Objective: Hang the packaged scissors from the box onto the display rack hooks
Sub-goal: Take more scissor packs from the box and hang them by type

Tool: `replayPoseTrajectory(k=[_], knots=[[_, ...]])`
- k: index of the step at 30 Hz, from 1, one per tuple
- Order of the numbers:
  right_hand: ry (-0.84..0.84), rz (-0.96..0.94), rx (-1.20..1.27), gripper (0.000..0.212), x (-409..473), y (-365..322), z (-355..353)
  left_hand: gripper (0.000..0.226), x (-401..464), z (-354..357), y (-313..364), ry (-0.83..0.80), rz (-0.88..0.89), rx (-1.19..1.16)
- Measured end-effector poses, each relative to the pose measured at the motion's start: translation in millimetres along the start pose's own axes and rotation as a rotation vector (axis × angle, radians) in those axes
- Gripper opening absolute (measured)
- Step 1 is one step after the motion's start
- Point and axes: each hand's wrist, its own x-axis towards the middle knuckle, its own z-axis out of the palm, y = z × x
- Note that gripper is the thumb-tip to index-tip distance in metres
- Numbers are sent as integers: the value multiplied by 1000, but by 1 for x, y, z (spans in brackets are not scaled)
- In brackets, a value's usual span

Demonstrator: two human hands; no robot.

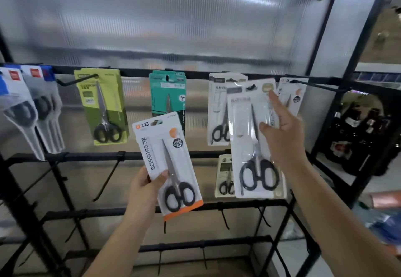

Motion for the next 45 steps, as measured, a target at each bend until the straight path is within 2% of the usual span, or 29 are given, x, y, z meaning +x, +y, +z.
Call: replayPoseTrajectory(k=[3, 6, 9, 13, 15, 16, 18, 19, 20, 22, 24, 26, 30, 34, 40, 45], knots=[[-9, 90, 8, 71, -1, 3, 3, 25, 0, -3, 0, 6, -6, -9], [16, 85, 3, 72, 5, 7, 9, 24, 0, -6, 3, 34, 0, -5], [22, 57, -140, 71, 25, 14, 21, 24, 0, -10, 10, 55, 19, 1], [-50, 124, -405, 71, 50, 20, 43, 24, -1, -16, 21, 77, 48, 13], [-16, 118, -501, 70, 48, 24, 52, 26, -3, -21, 27, 86, 70, 11], [49, 75, -483, 67, 42, 25, 56, 27, -5, -24, 30, 93, 84, 1], [151, -91, -283, 52, 18, 23, 67, 25, -6, -32, 34, 121, 113, -5], [126, -164, -156, 42, 2, 19, 74, 24, -7, -35, 36, 141, 122, -4], [28, -195, -50, 35, -14, 13, 83, 24, -7, -39, 38, 157, 130, -2], [-312, -163, 89, 37, -45, -3, 104, 25, -9, -43, 43, 177, 157, 3], [-598, -120, 165, 55, -66, -15, 127, 25, -12, -47, 50, 183, 211, 18], [-685, -123, 184, 75, -80, -23, 149, 26, -16, -54, 56, 213, 276, 67], [-677, -158, 162, 93, -92, -37, 182, 29, -25, -81, 66, 301, 351, 171], [-671, -177, 89, 90, -105, -48, 203, 29, -33, -110, 77, 342, 346, 409], [-551, -161, 34, 85, -108, -37, 194, 32, -30, -113, 79, 192, 418, 814], [-376, -35, -50, 85, -95, -5, 142, 39, -15, -80, 69, 82, 468, 1054]])
